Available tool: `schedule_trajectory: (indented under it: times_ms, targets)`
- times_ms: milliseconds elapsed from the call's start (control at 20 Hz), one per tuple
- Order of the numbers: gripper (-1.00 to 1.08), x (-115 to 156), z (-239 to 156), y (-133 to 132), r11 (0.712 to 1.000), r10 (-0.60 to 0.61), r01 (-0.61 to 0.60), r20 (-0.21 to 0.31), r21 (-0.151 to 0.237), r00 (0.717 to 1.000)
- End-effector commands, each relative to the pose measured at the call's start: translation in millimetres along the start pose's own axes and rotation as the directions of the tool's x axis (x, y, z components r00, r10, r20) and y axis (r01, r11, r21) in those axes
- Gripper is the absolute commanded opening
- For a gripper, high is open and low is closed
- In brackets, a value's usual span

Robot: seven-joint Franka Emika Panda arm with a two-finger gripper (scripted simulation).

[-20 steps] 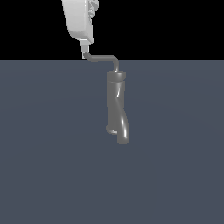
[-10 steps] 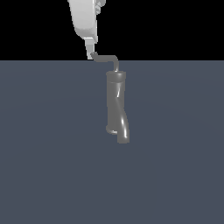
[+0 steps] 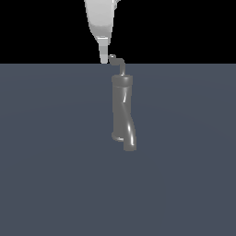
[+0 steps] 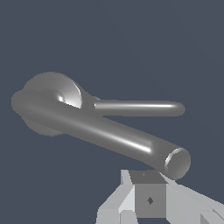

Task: Turn on the faucet by rotating a designated handle.

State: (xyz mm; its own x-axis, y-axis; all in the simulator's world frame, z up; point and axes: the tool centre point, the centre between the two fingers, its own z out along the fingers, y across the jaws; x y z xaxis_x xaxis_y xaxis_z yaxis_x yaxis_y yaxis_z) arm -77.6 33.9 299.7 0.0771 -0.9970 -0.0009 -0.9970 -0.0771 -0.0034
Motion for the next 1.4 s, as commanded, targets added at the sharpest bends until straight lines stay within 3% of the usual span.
schedule_trajectory:
  times_ms: [0,700,750,800,1350]
  targets:
    - [-1.00,0,0,0,1.000,0.001,-0.001,-0.001,0.000,1.000]
    - [-1.00,91,0,11,1.000,0.013,-0.013,-0.001,-0.003,1.000]
    - [-1.00,91,0,11,1.000,0.013,-0.013,-0.001,-0.003,1.000]
    - [-1.00,62,0,7,1.000,-0.031,0.031,0.001,-0.004,1.000]
    - [-1.00,102,0,-17,1.000,-0.011,0.011,0.000,-0.004,1.000]
